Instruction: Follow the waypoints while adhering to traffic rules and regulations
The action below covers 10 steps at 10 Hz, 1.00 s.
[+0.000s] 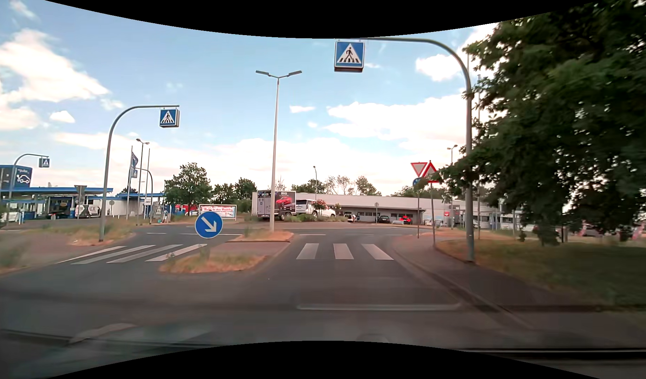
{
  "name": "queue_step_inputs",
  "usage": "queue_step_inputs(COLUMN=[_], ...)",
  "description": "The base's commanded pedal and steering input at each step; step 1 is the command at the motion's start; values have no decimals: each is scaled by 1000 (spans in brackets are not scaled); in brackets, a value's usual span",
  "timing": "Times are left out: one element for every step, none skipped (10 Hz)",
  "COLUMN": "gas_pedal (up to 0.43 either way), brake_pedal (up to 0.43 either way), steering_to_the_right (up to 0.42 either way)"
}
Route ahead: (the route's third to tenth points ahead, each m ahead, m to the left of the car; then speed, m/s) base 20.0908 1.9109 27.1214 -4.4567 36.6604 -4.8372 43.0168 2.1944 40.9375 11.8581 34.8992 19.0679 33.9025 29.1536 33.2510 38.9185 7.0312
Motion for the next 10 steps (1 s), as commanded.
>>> queue_step_inputs(gas_pedal=[0, 0, 0, 0, 0, 0, 0, 0, 0, 0], brake_pedal=[116, 122, 122, 122, 128, 122, 122, 122, 122, 116], steering_to_the_right=[-5, -5, -5, -5, -4, -3, -1, 2, 11, 17])
